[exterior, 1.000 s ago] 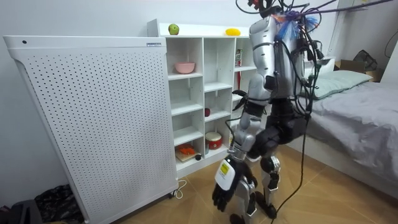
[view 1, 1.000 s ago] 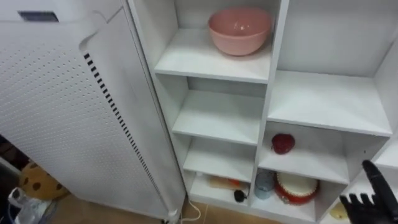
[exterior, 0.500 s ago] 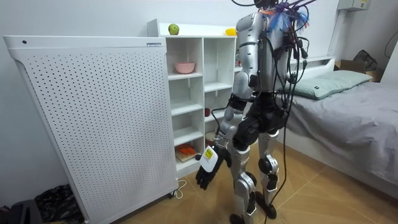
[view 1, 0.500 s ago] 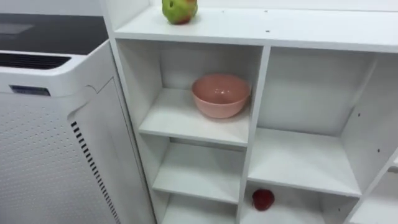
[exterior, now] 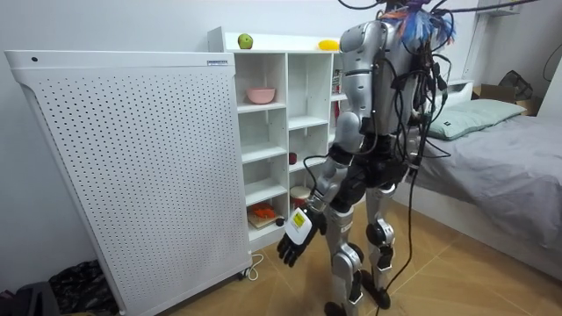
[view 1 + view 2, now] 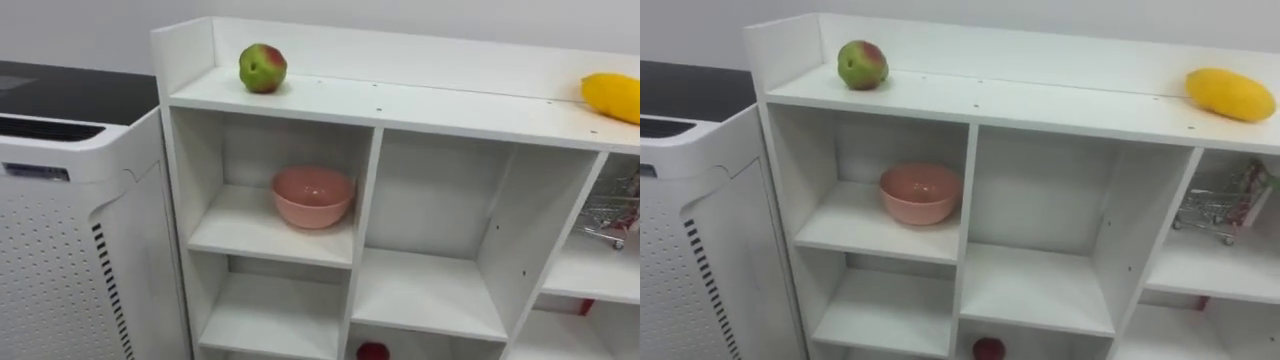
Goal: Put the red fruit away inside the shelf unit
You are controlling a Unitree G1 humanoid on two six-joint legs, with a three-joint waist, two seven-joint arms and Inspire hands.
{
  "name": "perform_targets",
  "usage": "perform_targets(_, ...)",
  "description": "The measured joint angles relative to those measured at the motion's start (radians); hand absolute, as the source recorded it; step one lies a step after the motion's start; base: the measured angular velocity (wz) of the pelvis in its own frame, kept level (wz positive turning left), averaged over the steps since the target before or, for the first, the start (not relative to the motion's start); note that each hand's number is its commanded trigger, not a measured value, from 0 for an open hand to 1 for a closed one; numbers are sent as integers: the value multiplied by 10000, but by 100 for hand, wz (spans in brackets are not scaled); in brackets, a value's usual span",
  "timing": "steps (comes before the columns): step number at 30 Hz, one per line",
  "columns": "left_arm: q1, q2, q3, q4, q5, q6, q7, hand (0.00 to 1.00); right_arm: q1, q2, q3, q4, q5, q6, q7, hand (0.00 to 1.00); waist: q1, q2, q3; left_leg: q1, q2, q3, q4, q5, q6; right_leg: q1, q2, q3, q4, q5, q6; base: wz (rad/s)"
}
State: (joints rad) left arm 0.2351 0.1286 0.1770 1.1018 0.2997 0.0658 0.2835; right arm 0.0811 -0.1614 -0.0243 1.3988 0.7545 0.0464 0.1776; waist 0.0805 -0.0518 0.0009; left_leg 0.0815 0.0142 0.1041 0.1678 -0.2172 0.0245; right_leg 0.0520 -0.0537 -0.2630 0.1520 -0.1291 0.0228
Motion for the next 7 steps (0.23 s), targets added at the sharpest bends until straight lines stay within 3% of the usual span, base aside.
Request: perform_targets(7,208,-66,280,-2,667,413,-129,0,-1,28,335,356,-1812,83,-149,0,-12,-29,0,154,2,20,-18,-4,-2,51,60,263,-3,3,-6,-8)
